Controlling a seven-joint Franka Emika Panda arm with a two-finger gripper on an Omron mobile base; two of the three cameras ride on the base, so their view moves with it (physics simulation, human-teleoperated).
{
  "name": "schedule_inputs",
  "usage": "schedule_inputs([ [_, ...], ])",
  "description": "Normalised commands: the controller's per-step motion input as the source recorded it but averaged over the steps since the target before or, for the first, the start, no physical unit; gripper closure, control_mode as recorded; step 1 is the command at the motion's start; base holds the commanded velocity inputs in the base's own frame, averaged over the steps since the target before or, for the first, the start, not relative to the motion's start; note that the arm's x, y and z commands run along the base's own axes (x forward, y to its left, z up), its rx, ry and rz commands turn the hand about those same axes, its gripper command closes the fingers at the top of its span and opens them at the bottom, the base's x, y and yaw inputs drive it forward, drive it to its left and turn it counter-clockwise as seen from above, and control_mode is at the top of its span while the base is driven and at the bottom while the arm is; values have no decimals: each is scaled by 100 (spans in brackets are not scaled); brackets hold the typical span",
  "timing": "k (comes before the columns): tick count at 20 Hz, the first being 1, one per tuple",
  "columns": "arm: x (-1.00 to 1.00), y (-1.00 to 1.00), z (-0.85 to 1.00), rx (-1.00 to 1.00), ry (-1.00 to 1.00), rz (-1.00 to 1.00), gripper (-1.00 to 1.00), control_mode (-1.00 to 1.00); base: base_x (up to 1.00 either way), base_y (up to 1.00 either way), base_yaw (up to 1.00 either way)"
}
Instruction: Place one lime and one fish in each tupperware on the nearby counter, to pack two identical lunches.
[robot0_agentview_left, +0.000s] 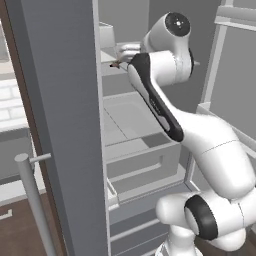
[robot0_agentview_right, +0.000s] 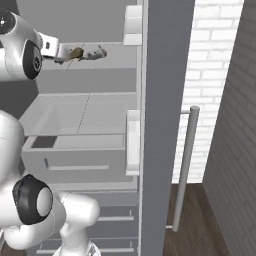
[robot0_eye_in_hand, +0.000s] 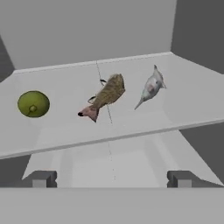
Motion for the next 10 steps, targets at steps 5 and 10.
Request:
schedule_inputs([
  [5, 84, 9, -15, -4, 3, 0, -100, -100, 0, 0, 0],
  [10, 66, 30, -28, -1, 4, 0, -100, -100, 0, 0, 0],
])
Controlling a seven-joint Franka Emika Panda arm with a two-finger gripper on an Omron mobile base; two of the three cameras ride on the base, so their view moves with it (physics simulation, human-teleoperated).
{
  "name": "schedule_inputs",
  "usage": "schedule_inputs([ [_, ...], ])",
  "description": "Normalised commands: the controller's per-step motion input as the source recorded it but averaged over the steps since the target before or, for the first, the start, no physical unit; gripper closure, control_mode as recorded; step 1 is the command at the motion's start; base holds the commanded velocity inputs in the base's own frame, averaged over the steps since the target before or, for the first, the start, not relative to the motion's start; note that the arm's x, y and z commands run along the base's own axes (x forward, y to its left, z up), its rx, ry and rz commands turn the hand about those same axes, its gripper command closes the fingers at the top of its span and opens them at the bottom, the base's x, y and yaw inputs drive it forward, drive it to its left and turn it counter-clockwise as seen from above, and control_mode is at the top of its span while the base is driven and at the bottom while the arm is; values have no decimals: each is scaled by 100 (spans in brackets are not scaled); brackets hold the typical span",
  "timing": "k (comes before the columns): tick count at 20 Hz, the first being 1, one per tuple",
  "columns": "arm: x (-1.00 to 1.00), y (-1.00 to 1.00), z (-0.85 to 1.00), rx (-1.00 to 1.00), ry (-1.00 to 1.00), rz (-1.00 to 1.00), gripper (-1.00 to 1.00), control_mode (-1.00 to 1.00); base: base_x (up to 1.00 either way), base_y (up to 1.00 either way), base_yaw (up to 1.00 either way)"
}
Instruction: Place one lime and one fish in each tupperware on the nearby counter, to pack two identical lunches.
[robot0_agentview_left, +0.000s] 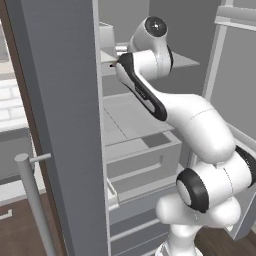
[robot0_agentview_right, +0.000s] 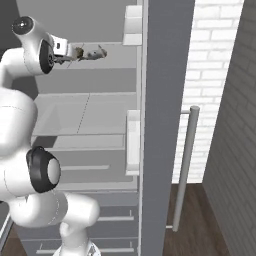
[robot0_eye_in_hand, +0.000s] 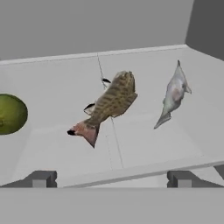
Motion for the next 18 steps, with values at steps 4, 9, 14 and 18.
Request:
schedule_inputs([
  [4, 11, 20, 0, 0, 2, 1, -100, -100, 0, 0, 0],
  [9, 29, 16, -6, 0, 0, 0, -100, -100, 0, 0, 0],
  [14, 28, 1, -15, 0, 0, 0, -100, -100, 0, 0, 0],
  [18, 23, 3, -12, 0, 0, 0, -100, -100, 0, 0, 0],
])
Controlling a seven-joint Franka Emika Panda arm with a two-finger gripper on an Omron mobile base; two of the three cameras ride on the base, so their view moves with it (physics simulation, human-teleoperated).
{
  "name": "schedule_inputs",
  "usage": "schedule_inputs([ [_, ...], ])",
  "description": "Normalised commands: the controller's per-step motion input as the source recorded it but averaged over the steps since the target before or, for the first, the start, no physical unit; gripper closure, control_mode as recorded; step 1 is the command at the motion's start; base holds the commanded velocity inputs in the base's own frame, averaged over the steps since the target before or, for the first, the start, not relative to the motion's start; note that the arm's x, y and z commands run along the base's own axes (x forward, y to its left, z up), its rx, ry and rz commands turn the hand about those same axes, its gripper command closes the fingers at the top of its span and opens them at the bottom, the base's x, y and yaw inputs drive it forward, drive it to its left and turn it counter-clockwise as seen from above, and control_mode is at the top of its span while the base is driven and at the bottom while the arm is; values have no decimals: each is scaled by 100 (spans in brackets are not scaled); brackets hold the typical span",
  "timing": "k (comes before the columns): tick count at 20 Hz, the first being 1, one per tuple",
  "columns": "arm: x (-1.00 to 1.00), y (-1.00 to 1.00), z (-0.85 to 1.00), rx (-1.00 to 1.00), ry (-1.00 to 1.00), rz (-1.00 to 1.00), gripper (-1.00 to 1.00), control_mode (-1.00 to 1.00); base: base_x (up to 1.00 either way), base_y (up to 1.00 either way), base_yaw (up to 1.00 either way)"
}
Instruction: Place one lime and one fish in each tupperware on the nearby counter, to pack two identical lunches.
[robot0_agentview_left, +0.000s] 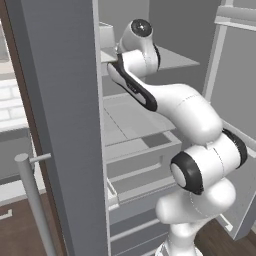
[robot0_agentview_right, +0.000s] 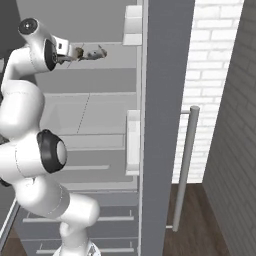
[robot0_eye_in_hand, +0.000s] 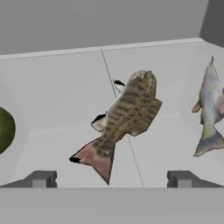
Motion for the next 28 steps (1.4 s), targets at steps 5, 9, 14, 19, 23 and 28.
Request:
schedule_inputs([
  [5, 30, 5, -3, 0, 0, 0, -100, -100, 0, 0, 0],
  [9, 23, 11, 0, 0, 2, 0, -100, -100, 0, 0, 0],
  [14, 26, 12, 0, 0, 4, 0, -100, -100, 0, 0, 0],
  [19, 23, 1, -6, 0, 3, 0, -100, -100, 0, 0, 0],
  [23, 22, 0, -11, 0, 2, 0, -100, -100, 0, 0, 0],
  [28, 3, 0, -44, 0, 4, -2, 100, -100, 0, 0, 0],
])
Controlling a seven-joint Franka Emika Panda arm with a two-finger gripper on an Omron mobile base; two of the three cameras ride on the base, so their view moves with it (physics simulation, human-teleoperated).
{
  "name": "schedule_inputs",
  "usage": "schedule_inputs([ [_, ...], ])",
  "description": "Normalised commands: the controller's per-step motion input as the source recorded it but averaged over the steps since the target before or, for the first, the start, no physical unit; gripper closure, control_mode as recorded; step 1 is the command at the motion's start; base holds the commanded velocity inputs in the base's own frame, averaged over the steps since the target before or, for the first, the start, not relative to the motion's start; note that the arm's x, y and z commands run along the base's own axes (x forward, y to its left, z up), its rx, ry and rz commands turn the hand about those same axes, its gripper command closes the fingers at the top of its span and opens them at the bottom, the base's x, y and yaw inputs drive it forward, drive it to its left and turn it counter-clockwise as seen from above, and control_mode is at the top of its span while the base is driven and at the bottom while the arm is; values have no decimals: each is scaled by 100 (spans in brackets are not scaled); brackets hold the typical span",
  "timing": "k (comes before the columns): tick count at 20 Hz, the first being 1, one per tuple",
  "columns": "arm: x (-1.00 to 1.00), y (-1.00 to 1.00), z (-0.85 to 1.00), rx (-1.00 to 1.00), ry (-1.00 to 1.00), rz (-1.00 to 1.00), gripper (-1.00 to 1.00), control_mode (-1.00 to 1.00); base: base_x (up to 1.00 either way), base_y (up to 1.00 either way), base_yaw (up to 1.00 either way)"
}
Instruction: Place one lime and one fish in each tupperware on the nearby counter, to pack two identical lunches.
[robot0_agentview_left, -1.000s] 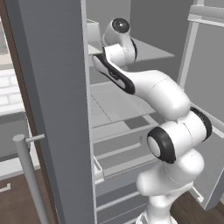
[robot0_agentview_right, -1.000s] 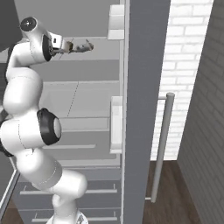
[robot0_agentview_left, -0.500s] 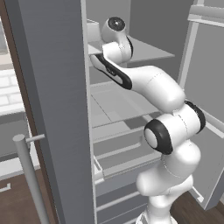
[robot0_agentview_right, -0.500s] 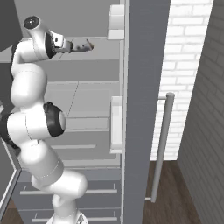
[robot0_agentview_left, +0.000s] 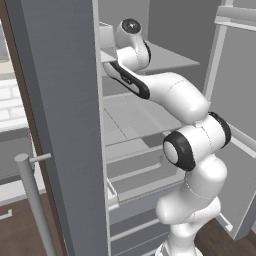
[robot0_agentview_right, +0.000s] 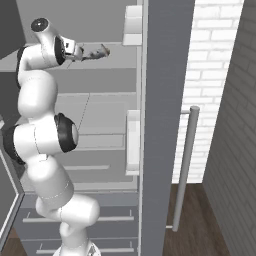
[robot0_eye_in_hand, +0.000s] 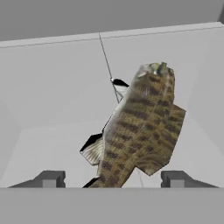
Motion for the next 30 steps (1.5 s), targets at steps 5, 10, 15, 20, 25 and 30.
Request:
schedule_inputs([
  [5, 0, -6, -41, 0, 1, -6, 100, -100, 0, 0, 0],
  [10, 1, -8, -16, 0, 0, -2, 100, -100, 0, 0, 0],
  [15, -19, -3, -4, 0, -1, 0, 100, -100, 0, 0, 0],
  [20, -98, -28, -2, 1, -10, 0, 100, -100, 0, 0, 0],
  [25, -100, -45, 0, 6, -24, 0, 100, -100, 0, 0, 0],
  [30, -100, -60, 0, 12, -38, 0, 100, -100, 0, 0, 0],
])
